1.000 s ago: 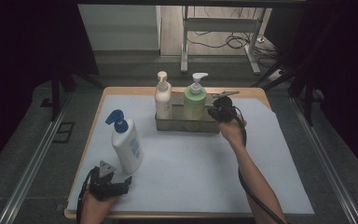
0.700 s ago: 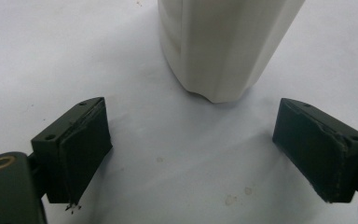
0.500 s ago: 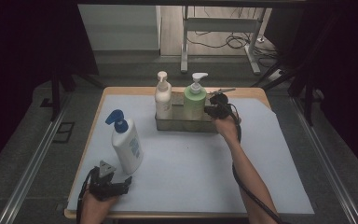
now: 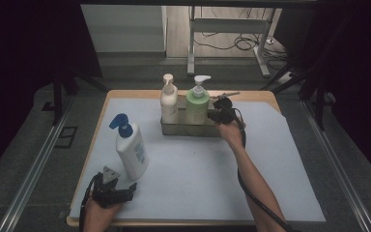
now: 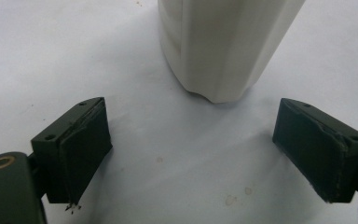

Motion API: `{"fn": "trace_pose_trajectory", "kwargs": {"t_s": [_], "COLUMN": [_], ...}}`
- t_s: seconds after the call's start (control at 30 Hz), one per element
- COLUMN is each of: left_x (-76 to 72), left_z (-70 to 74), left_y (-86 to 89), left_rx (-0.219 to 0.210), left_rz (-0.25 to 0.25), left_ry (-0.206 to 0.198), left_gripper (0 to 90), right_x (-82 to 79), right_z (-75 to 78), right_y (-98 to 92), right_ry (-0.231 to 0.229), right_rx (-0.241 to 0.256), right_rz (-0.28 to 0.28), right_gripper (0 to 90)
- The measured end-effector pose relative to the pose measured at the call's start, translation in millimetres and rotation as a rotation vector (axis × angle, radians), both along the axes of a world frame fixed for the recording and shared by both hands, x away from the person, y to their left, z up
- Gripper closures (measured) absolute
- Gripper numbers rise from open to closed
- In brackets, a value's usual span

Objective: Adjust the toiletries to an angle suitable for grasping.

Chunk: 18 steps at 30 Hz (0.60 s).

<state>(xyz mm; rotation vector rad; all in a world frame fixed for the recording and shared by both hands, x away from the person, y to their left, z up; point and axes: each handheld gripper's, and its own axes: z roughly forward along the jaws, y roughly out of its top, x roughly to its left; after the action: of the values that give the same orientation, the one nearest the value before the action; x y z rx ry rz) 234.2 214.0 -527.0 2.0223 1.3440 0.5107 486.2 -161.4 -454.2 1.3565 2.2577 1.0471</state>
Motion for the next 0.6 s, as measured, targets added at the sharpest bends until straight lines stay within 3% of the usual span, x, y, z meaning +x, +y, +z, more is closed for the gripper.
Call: {"fn": "trace_pose_trajectory", "kwargs": {"t_s": [0.6], "left_x": [0.0], "left_z": [0.0], "left_y": [0.0], "left_rx": [0.0], "left_rz": [0.0], "left_ry": [0.0], "left_gripper": [10.6], "right_x": [-4.0], "right_z": [-1.2], "right_y": [19.2], "right_ry": [-0.001], "right_rx": [0.004], "right_rz": [0.046], "right_gripper": [89.5]}}
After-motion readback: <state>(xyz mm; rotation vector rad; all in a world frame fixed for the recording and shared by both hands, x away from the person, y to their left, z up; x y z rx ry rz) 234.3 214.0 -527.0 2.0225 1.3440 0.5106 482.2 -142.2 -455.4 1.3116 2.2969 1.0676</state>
